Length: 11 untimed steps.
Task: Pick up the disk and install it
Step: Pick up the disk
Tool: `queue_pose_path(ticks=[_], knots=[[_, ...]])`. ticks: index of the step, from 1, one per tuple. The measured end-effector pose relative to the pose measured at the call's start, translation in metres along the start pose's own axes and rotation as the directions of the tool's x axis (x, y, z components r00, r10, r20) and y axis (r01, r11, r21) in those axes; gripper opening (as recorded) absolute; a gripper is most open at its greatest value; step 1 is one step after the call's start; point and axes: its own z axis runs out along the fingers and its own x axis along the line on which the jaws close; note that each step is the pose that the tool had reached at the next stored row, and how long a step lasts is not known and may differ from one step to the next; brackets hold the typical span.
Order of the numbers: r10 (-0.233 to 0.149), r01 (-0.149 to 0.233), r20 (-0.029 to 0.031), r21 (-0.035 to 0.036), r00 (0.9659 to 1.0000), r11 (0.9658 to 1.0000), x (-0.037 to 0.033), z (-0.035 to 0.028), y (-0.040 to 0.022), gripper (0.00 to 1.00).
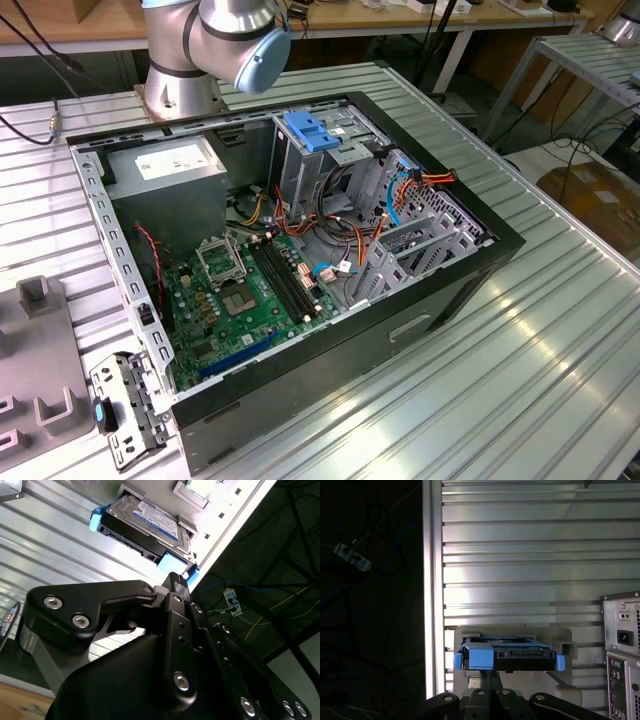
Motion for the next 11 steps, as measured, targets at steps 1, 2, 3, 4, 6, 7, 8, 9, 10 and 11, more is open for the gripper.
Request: queue_pose_path(ticks=[1, 2, 3, 4, 6, 7, 8, 9, 10, 11], knots=[[-0.008, 0.008, -0.0005, 0.0001, 1.0000, 1.0000, 0.0000, 0.0000, 0.0000, 0.11], [-0.015, 0.015, -0.0007, 0.0001, 0.9999, 0.9999, 0.0001, 0.0000, 0.0000, 0.11], [-0.024, 0.024, -0.0011, 0.0001, 0.9997, 0.9997, 0.0001, 0.0000, 0.0000, 0.11], [-0.045, 0.045, -0.0021, 0.0003, 0.9990, 0.9990, 0.0001, 0.0000, 0.0000, 0.11], [-0.118, 0.118, -0.0053, 0.0006, 0.9930, 0.9930, 0.0000, 0.0001, 0.0000, 0.11], [-0.139, 0.139, -0.0063, 0.0006, 0.9902, 0.9902, 0.0000, 0.0000, 0.0000, 0.11], [-0.158, 0.158, -0.0071, 0.0007, 0.9875, 0.9875, 0.0000, 0.0001, 0.0000, 0.11], [-0.183, 0.183, -0.0082, 0.0007, 0.9832, 0.9832, 0.0000, 0.0001, 0.0000, 0.11], [-0.202, 0.202, -0.0091, 0.0007, 0.9793, 0.9793, 0.0000, 0.0001, 0.0000, 0.11], [-0.233, 0.233, -0.0105, 0.0006, 0.9724, 0.9724, 0.0000, 0.0002, 0.0000, 0.11]])
